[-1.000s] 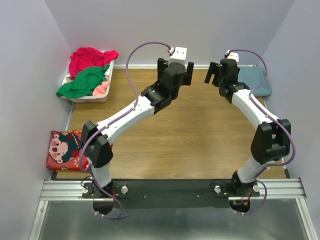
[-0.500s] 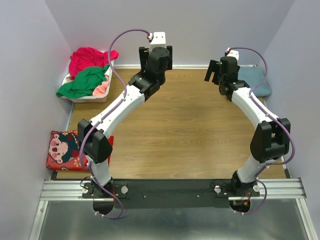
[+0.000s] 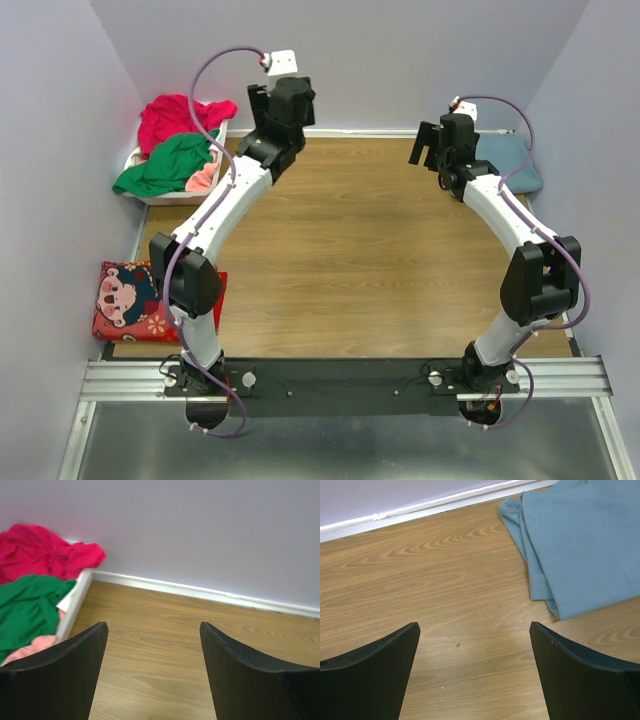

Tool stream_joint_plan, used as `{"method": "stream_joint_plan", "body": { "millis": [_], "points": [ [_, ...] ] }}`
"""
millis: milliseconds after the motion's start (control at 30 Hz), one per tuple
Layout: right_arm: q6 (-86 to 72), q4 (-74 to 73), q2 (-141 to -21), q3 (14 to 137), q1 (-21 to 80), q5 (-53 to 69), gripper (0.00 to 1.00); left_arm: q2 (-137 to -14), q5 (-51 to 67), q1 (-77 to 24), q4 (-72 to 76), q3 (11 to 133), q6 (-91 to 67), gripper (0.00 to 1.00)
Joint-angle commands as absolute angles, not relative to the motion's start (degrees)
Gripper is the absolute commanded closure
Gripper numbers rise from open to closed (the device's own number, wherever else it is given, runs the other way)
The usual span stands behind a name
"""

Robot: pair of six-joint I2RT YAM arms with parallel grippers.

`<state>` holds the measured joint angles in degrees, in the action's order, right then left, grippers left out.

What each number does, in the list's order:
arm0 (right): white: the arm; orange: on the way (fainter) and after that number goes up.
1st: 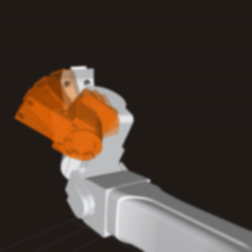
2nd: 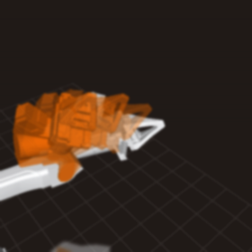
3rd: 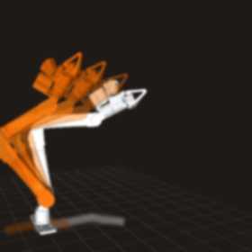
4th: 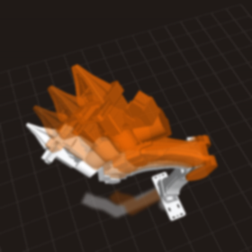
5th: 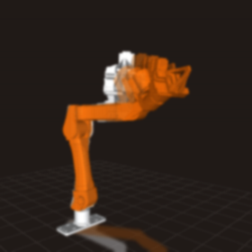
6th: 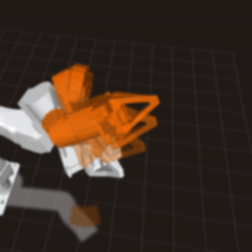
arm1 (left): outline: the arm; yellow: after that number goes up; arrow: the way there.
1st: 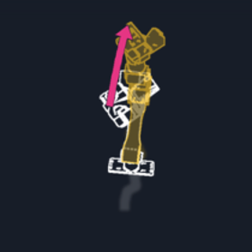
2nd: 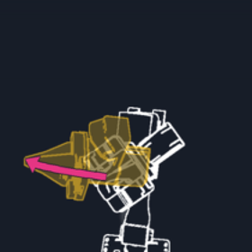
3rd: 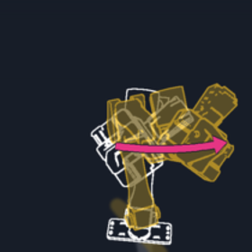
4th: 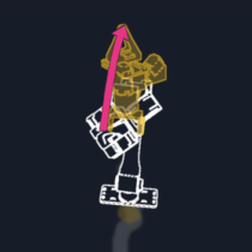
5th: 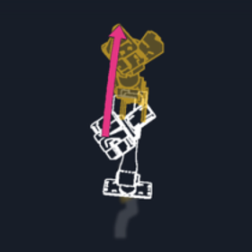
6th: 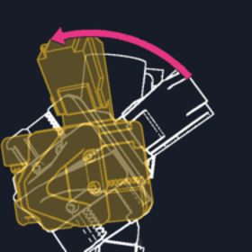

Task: Fold and stack the t-shirts
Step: Grab the tshirt from the pile

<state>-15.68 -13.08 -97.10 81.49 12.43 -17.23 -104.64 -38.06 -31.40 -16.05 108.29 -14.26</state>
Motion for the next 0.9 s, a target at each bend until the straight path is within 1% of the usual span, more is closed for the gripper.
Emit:
{"method": "stream_joint_plan", "body": {
  "millis": [0,33,100,133,233,500,667,867],
  "points": [
    [-16.5,-14.2,-98.1,83.5,12.6,-16.4,0.00,-107.3,-35.9,-23.7,-22.0,114.2,-19.6,0.19],
    [-16.6,-14.3,-98.2,83.7,12.6,-16.3,0.00,-108.0,-35.2,-20.3,-25.4,115.7,-21.8,0.23],
    [-17.0,-14.6,-98.6,83.9,12.7,-15.6,0.00,-110.6,-33.2,-17.2,-28.5,119.7,-23.7,0.27],
    [-17.0,-14.8,-99.0,84.3,12.6,-15.4,0.00,-111.4,-32.6,-14.2,-30.7,120.7,-25.4,0.28],
    [-17.3,-15.5,-99.8,85.0,12.7,-15.0,0.00,-113.2,-29.3,-10.2,-32.1,121.8,-26.9,0.30],
    [-17.7,-16.6,-100.5,85.3,12.7,-15.1,0.00,-117.9,-19.5,2.1,-33.6,122.4,-30.6,0.33],
    [-18.4,-16.8,-100.5,84.1,12.7,-15.0,0.00,-121.1,-14.2,6.1,-32.7,122.2,-30.2,0.34],
    [-19.1,-16.8,-100.7,82.6,12.6,-15.5,0.00,-124.9,-12.4,9.2,-33.1,123.0,-30.7,0.35]
  ]
}}
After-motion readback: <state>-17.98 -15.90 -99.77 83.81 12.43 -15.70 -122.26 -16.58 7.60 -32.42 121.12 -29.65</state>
